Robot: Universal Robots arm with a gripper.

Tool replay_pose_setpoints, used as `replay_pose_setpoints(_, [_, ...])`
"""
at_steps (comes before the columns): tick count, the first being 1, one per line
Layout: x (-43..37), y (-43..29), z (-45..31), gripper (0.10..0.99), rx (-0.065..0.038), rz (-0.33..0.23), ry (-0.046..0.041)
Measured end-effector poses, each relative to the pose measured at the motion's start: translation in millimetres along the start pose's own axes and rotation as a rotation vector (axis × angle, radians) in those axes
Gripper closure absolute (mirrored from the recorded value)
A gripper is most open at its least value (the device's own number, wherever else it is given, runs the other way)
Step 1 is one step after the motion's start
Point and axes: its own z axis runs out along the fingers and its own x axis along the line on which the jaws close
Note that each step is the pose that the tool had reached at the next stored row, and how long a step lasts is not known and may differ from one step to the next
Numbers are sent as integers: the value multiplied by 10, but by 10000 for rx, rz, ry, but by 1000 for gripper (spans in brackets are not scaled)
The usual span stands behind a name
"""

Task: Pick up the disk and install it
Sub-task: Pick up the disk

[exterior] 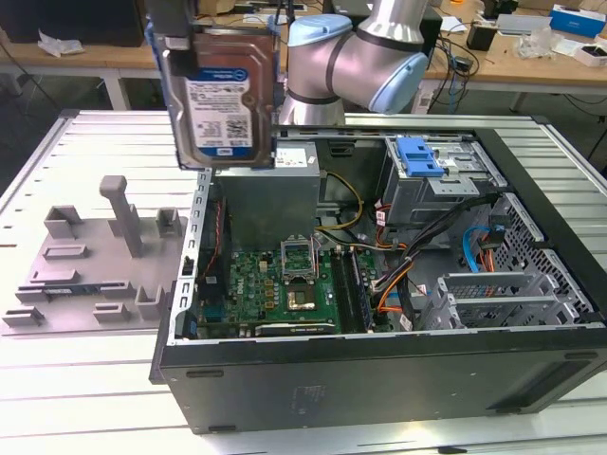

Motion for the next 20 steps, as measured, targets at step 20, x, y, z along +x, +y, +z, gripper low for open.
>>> replay_pose_setpoints(20, [644,-1085,-23,718,-42,0,-1])
